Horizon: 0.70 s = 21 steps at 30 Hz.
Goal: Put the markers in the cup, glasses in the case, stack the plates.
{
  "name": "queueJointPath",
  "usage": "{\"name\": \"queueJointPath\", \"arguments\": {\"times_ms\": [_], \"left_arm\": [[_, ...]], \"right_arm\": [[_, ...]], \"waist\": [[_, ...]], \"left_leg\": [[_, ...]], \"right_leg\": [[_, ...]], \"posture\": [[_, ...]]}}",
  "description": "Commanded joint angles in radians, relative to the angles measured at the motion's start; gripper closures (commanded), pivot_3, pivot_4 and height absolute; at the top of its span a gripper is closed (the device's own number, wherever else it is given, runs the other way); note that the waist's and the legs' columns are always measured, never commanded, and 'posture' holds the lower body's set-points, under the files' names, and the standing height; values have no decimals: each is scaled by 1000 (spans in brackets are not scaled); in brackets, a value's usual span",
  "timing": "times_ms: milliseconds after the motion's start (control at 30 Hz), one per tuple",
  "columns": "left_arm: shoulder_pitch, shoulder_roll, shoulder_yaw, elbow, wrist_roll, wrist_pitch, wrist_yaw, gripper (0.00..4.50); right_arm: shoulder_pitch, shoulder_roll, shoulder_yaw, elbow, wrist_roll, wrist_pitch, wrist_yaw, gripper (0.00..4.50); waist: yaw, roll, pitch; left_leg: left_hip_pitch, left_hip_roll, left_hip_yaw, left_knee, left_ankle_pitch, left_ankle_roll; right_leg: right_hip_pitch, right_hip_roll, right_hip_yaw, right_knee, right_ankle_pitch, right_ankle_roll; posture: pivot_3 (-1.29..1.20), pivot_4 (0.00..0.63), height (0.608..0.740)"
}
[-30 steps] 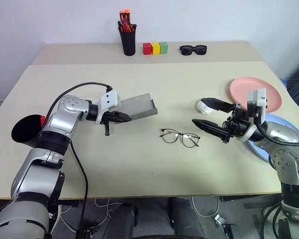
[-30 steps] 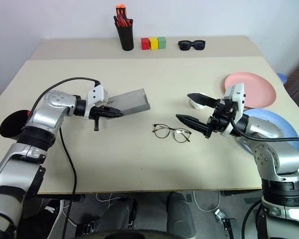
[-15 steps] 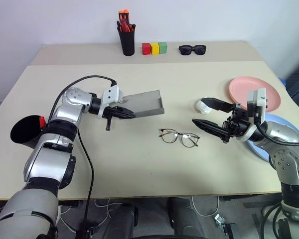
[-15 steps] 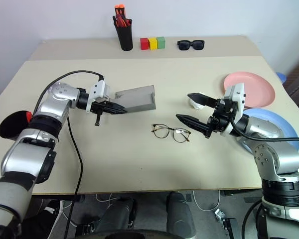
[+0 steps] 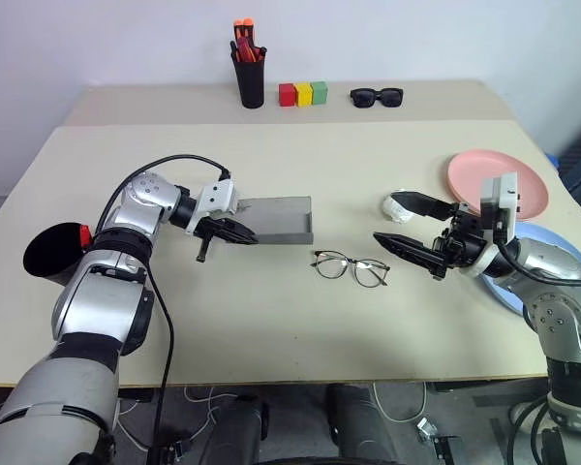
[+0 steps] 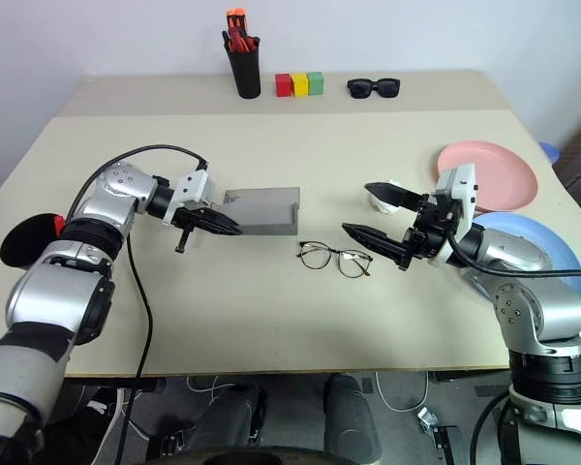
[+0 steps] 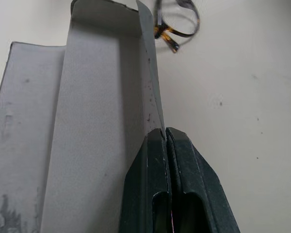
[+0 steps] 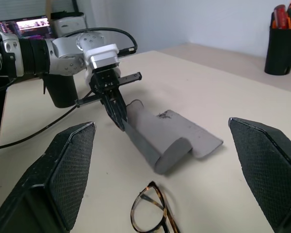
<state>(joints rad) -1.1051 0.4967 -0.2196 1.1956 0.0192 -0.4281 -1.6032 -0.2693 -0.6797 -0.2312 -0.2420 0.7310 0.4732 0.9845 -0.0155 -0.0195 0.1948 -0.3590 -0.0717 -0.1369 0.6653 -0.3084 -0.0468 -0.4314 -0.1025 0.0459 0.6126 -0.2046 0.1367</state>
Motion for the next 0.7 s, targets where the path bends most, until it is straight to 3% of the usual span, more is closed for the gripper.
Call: {"name": "queueJointPath", "arguments": {"times_ms": [33,267,400,533,633,700], "left_arm": [[-17,11,0,3,25,-46,-11,4487],[-23,8,-2,30,76,2,-3,4487],[-26,5,4,36,84,45,-11,3289],[-29,-2,33,27,66,49,0,1270],[-50,-10,72,16,24,87,-6,16],[-79,-13,124,1,-24,137,-4,16]], "right_arm": [[3,-11,-34,-42,18,-9,-1,1],[8,-9,-37,-47,16,-12,-4,1],[9,-10,-36,-46,14,-14,-5,1],[7,-11,-31,-44,10,-15,-2,1],[4,-23,-5,-42,-27,-20,-4,1],[-7,-32,19,-51,-45,-4,-13,1]], "waist": [[0,0,0],[2,0,0],[0,0,0],[1,0,0],[1,0,0],[1,0,0]], "left_leg": [[0,0,0,0,0,0],[0,0,0,0,0,0],[0,0,0,0,0,0],[0,0,0,0,0,0],[0,0,0,0,0,0],[0,0,0,0,0,0]], "right_leg": [[0,0,0,0,0,0],[0,0,0,0,0,0],[0,0,0,1,0,0],[0,0,0,1,0,0],[0,0,0,1,0,0],[0,0,0,1,0,0]], "posture": [[0,150,740],[0,150,740],[0,150,740],[0,150,740],[0,150,740],[0,150,740]]}}
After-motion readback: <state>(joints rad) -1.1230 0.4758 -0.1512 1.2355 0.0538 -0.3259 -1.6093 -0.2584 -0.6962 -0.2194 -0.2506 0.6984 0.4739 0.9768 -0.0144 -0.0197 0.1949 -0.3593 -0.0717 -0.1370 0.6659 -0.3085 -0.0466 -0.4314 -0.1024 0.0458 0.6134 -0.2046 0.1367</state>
